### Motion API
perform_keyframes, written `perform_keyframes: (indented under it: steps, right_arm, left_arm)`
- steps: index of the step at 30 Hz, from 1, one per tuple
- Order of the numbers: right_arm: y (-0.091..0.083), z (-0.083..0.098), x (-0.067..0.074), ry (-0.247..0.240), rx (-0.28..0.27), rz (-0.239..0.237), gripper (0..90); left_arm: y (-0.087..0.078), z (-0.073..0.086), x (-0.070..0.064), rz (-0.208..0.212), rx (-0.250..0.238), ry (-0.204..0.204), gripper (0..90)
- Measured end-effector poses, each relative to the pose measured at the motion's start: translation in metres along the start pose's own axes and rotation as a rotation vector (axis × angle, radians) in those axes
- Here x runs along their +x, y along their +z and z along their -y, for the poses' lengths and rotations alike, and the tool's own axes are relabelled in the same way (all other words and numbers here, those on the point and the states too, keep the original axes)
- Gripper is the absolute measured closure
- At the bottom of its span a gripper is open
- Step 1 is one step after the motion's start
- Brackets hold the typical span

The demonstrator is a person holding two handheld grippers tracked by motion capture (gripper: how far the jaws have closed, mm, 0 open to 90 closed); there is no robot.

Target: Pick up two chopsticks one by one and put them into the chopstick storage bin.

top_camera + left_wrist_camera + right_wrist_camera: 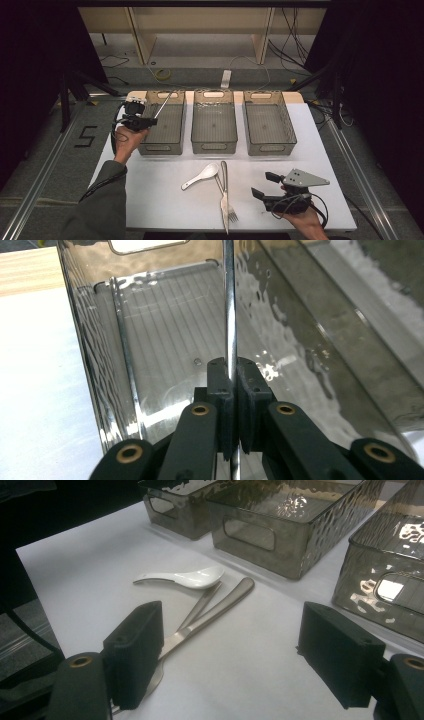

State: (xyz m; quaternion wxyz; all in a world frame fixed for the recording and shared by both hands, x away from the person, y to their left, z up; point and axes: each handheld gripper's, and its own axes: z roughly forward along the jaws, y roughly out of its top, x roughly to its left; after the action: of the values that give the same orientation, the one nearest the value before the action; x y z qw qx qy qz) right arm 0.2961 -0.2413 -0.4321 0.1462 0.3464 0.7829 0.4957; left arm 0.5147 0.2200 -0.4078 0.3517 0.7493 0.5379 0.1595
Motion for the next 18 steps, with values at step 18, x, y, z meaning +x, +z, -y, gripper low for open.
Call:
perform_keyframes:
  steps: [18]
  right_arm:
    - [0.002, 0.0, 0.002, -0.009, 0.012, -0.023, 27.0]
  left_arm:
    - [0.024, 0.002, 0.009, -0.052, 0.049, -0.09, 81.0]
